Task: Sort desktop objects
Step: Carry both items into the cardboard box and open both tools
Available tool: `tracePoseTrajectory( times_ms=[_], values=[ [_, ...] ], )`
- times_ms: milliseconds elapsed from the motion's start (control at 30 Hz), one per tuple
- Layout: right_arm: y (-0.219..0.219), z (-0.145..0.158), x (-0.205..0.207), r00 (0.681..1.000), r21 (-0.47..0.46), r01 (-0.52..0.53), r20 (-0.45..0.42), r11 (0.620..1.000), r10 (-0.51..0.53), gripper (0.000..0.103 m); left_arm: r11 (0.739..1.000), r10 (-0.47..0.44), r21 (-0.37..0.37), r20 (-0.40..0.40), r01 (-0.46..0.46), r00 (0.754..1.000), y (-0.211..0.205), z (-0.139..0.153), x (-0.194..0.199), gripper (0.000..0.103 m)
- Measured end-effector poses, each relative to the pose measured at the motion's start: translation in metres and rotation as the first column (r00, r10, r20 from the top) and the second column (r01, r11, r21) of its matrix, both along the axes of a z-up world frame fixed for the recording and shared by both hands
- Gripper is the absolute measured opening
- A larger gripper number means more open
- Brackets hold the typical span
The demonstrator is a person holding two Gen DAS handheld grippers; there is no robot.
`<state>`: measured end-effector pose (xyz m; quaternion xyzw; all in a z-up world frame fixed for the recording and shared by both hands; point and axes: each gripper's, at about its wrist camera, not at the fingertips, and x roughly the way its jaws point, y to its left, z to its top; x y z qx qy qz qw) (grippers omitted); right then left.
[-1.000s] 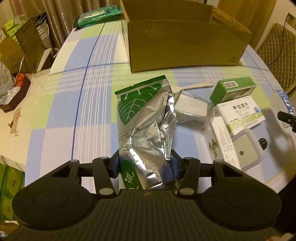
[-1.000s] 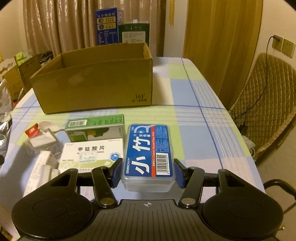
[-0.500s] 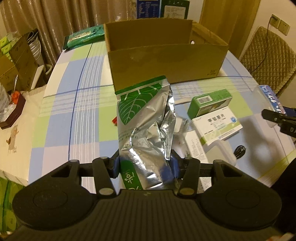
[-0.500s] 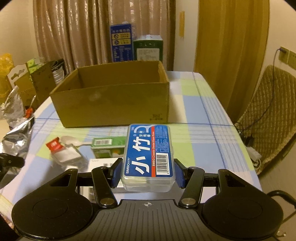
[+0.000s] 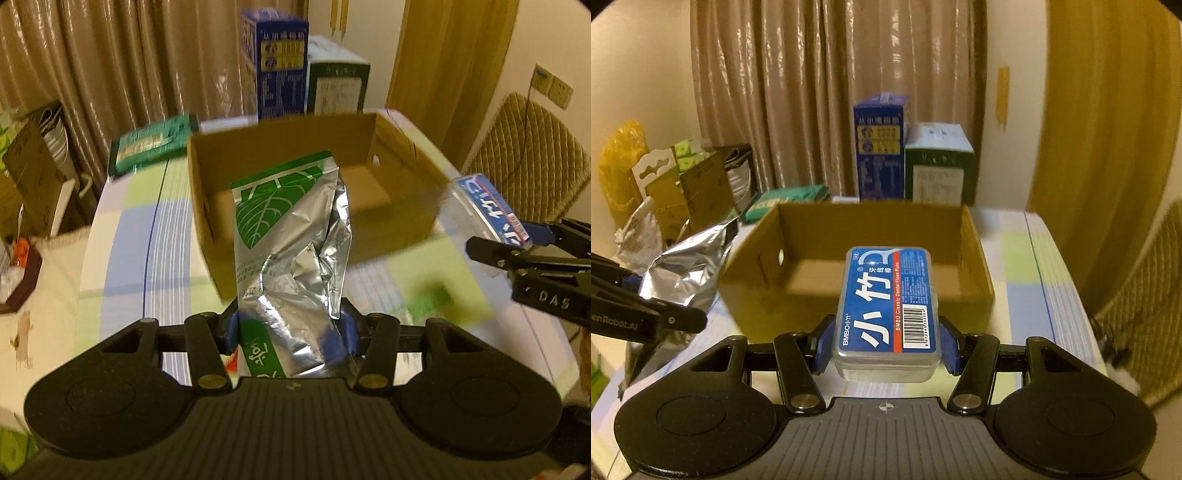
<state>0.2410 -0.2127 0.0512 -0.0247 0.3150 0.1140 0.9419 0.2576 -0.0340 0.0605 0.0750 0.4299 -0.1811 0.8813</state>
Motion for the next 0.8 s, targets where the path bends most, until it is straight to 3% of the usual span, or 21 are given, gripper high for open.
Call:
tracePoseTrajectory(
  times_ms=[267, 567, 800],
  values=[
    [0.004, -0.014, 0.097, 0.998, 0.041, 0.005, -0.062, 0.999, -0.002, 0.053, 1.0, 0.008, -0.01, -0.012, -0.008, 1.0, -0.022, 0.001, 0.09, 0.046],
    [0.005, -0.038, 0.143, 0.994, 0.036, 0.007, -0.105, 0.999, -0.003, 0.053, 0.999, 0.032, -0.022, -0.056, -0.034, 0.998, -0.036, -0.021, 0.157, 0.046],
    [0.002, -0.054, 0.158, 0.992, 0.039, 0.015, -0.13, 0.999, -0.01, 0.054, 1.0, 0.02, -0.014, -0.055, -0.021, 0.998, -0.052, -0.033, 0.186, 0.047]
  ],
)
